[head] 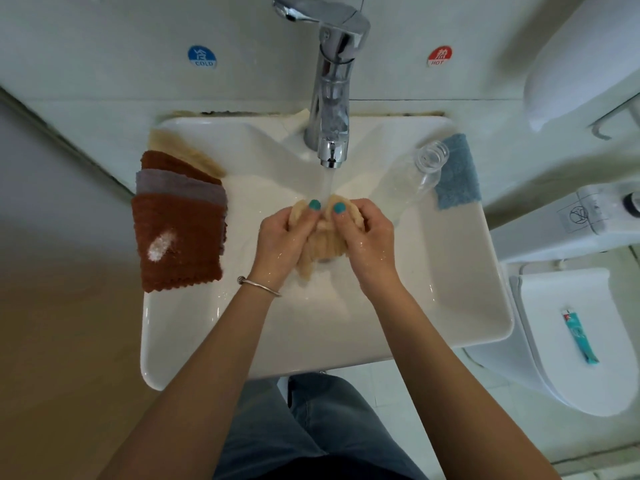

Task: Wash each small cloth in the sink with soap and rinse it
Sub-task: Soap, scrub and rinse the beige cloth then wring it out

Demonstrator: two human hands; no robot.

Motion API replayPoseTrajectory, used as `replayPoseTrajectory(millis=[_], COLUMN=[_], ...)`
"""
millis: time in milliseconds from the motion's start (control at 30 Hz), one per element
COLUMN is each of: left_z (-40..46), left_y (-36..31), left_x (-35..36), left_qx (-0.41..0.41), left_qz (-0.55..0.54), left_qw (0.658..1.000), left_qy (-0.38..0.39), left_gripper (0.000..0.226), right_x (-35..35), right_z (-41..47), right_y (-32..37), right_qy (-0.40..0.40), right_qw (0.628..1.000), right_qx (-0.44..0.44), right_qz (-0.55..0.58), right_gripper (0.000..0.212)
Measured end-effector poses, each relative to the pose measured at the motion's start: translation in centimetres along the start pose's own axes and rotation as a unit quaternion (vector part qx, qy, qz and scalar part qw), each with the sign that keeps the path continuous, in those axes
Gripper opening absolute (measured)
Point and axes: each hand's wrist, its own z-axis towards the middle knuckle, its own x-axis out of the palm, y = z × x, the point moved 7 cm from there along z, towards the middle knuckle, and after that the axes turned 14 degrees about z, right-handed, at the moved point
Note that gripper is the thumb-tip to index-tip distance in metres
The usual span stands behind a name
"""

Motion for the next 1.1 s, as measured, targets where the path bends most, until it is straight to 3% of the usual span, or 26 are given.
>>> replayPoseTrajectory(millis=[100,233,300,367,433,567,733,900,1033,1100], left_z=[-0.6,-0.8,-0.8,-0.7,-0.7,-0.6,-0.1,0.0,-0.5,-0.4], left_y=[-0.4,-2.4,-3.1,-3.1,-2.2,-0.5,-2.3,-3.4,-2.4,-1.2], left_x=[-0.3,1.1,1.9,1.7,0.4,-3.4,-2.7,-0.3,-3.1,-4.4], left_qx=[0.011,0.052,0.082,0.091,0.084,0.051,0.059,0.088,0.089,0.079], left_qz=[-0.017,-0.040,-0.056,-0.047,-0.005,-0.002,-0.026,-0.005,-0.029,0.011], left_qw=[1.000,0.998,0.994,0.994,0.996,0.996,0.997,0.996,0.992,0.992], left_qy=[-0.001,0.017,0.041,0.036,0.000,-0.066,-0.044,-0.017,-0.082,-0.099], left_gripper=[0.030,0.005,0.013,0.016,0.019,0.032,0.020,0.016,0.015,0.023], right_x=[-0.9,-2.0,-2.4,-2.0,-0.6,3.4,2.5,-0.4,2.2,3.2], right_z=[-0.3,-1.0,-1.0,-0.7,-0.3,0.1,-0.4,-0.5,-0.2,-0.1], right_y=[0.2,0.2,0.1,0.3,0.7,0.4,1.2,1.0,1.3,1.5], right_qy=[-0.011,-0.014,-0.023,-0.025,-0.003,0.073,0.062,0.053,0.082,0.076], right_qw=[1.000,1.000,1.000,0.999,0.999,0.984,0.998,0.998,0.996,0.997], right_qx=[-0.004,0.009,0.013,-0.001,-0.019,-0.002,0.001,-0.025,-0.022,-0.022], right_qz=[0.001,0.013,-0.011,-0.035,-0.047,-0.163,-0.019,-0.002,-0.014,0.005], right_gripper=[0.007,0.017,0.013,0.027,0.031,0.019,0.010,0.009,0.012,0.017])
